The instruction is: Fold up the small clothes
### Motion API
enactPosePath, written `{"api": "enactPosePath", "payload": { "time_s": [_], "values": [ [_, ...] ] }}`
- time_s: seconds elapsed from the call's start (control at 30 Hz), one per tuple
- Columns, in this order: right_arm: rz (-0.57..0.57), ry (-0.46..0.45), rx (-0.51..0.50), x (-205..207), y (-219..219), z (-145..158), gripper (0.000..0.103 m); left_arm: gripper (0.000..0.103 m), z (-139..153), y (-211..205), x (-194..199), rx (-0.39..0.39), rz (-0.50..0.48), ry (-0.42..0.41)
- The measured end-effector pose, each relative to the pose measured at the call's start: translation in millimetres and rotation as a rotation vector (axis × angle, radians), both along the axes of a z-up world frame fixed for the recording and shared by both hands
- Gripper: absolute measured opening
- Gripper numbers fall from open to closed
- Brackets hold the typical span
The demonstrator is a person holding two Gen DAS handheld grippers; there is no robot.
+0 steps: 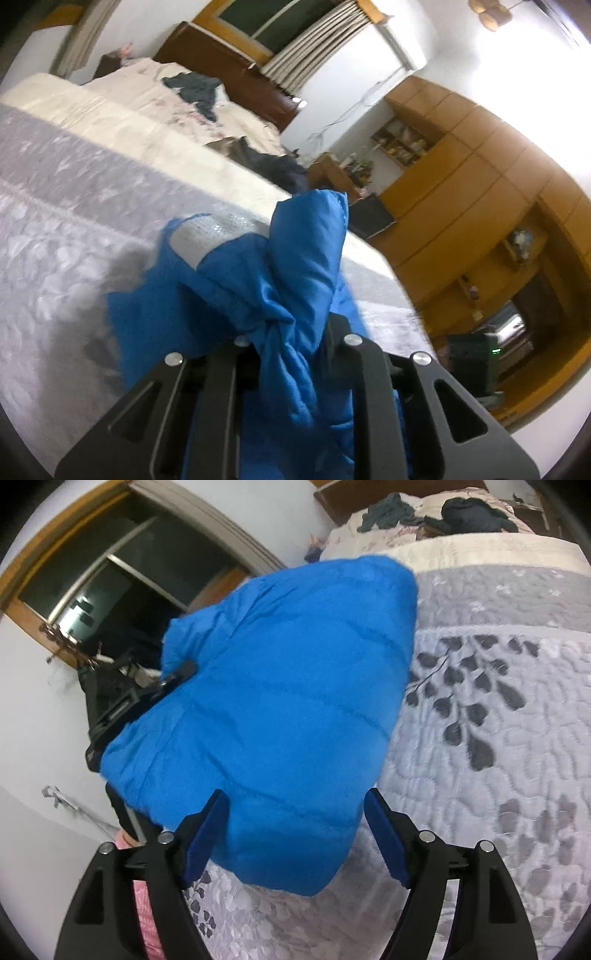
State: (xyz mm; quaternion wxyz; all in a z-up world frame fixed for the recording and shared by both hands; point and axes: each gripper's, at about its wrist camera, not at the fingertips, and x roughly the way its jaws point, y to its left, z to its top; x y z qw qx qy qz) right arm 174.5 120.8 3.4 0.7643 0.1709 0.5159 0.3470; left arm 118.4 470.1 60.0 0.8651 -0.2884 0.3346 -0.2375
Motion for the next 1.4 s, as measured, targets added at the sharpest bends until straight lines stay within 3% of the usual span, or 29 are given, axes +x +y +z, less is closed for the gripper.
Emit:
{"api": "enactPosePath", "payload": {
  "time_s": [0.2, 0.43, 0.5, 0.57, 0.73, 0.83, 0.93, 1.07, 1.17, 1.3, 1.4],
  "values": [
    [0.002, 0.043, -0.075, 1.6, 25.6, -18.2, 0.081, 0.020, -35.0, 23.9, 8.2, 0.044, 0.006, 0.048],
    [-0.011, 0.051, -0.131, 1.7, 40.9, -33.3, 0.082, 0.036, -42.5, 30.9, 8.8, 0.074, 0.038, 0.080],
    [-0.006, 0.062, -0.121, 3.0, 40.7, -35.2, 0.082, 0.040, -35.7, 36.5, 1.3, 0.081, 0.066, 0.099],
    [0.000, 0.052, -0.117, 1.8, 40.0, -32.5, 0.082, 0.043, -18.5, 38.7, -15.4, 0.149, 0.115, 0.094],
    [-0.001, 0.050, -0.082, 1.6, 23.5, -20.8, 0.082, 0.051, 18.6, 34.5, -77.8, 0.215, 0.137, 0.021],
    [0.003, 0.056, -0.056, -3.7, 15.6, -17.3, 0.082, 0.064, 36.0, 17.6, -107.3, 0.265, 0.127, -0.029],
    [0.007, 0.054, -0.049, -12.2, 11.0, -15.0, 0.082, 0.069, 40.3, -4.0, -116.2, 0.313, 0.095, -0.030],
    [0.012, 0.063, -0.039, -18.7, 7.5, -21.1, 0.082, 0.070, 30.2, -23.9, -107.5, 0.399, 0.089, 0.032],
    [0.016, 0.067, -0.042, -13.5, 11.7, -20.6, 0.082, 0.069, 16.0, -19.7, -99.1, 0.365, 0.088, 0.087],
    [0.019, 0.061, -0.053, -12.7, 17.6, -18.8, 0.082, 0.028, 12.2, -13.7, -99.2, 0.299, 0.062, 0.075],
    [0.020, 0.065, -0.048, -11.2, 17.9, -17.1, 0.082, 0.016, 16.9, -5.4, -103.9, 0.228, 0.048, 0.062]
  ]
}}
